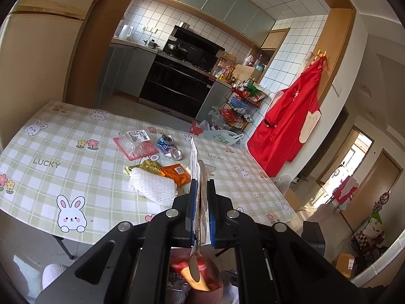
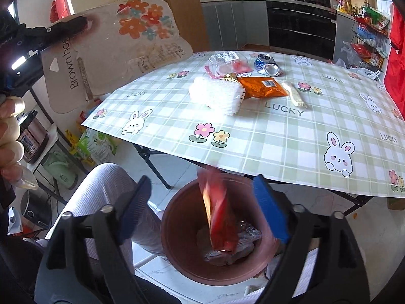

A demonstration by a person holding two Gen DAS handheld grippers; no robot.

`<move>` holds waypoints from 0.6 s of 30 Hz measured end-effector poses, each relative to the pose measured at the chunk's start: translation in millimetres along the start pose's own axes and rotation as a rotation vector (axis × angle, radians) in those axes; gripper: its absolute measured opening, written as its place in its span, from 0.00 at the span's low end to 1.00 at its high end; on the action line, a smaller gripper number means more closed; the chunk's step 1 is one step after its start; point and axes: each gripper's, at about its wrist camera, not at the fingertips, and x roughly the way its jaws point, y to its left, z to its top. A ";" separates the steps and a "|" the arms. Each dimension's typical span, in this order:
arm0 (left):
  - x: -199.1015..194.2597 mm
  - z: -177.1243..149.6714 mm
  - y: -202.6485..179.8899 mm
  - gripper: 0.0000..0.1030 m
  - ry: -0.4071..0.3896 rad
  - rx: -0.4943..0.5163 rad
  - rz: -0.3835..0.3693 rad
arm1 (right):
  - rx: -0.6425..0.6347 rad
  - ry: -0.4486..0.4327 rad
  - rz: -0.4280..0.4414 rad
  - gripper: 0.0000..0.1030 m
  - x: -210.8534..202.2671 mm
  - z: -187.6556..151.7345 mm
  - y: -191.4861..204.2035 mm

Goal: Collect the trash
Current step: 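Lower the clear tray into the bin with the left tool and open it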

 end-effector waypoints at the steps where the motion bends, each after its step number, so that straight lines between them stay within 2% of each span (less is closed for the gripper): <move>1: 1.9 -1.0 0.9 0.07 0.005 -0.002 -0.001 | 0.011 -0.017 -0.012 0.90 -1.8 0.4 -1.8; 3: 4.7 -3.1 1.2 0.07 0.014 -0.003 -0.002 | 0.040 -0.054 -0.044 0.94 -7.4 4.0 -7.6; 7: 7.6 -7.1 -0.2 0.07 0.032 -0.003 -0.012 | 0.124 -0.193 -0.124 0.94 -31.3 9.6 -21.1; 10: 9.6 -10.6 -4.4 0.07 0.048 0.007 -0.022 | 0.166 -0.291 -0.286 0.94 -48.7 13.1 -27.7; 11: 10.5 -12.1 -6.8 0.07 0.054 0.012 -0.025 | 0.171 -0.318 -0.309 0.94 -54.1 13.1 -29.0; 14: 13.8 -16.6 -15.3 0.07 0.075 0.037 -0.037 | 0.233 -0.392 -0.310 0.94 -68.5 10.3 -37.7; 18: 19.0 -24.9 -25.9 0.07 0.105 0.067 -0.048 | 0.246 -0.407 -0.304 0.94 -76.7 6.9 -45.1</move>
